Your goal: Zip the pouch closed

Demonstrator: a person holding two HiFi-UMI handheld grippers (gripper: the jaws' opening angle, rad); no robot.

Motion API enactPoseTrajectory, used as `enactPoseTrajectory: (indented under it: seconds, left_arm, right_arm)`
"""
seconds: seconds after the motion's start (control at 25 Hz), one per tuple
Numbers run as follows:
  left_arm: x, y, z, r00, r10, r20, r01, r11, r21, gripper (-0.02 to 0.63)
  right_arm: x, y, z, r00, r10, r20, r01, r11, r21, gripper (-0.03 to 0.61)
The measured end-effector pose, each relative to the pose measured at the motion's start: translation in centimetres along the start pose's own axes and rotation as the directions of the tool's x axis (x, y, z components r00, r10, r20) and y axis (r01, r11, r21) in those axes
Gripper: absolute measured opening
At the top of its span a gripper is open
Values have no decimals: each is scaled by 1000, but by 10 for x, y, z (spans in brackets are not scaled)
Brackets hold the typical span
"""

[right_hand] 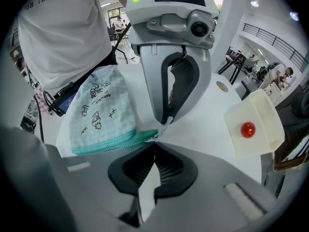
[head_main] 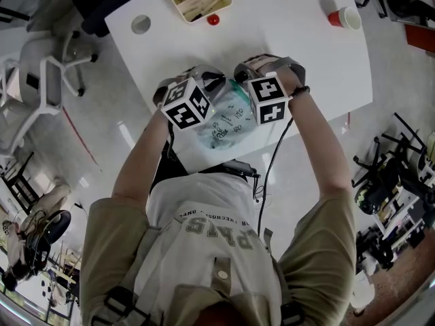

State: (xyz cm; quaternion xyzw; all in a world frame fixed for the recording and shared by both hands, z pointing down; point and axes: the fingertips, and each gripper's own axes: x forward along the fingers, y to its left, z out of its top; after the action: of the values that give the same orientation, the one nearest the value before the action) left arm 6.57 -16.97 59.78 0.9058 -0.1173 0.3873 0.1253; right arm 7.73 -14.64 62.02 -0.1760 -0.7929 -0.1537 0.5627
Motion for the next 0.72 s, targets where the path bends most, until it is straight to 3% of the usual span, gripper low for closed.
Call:
enactPoseTrajectory:
  seconds: [0.72]
  left_arm:
    - [6, 1, -6, 1000, -3, -22, 2, 1000, -7, 20]
  right_arm:
    - [9, 7, -7, 1000, 7, -29, -5, 998, 55, 2]
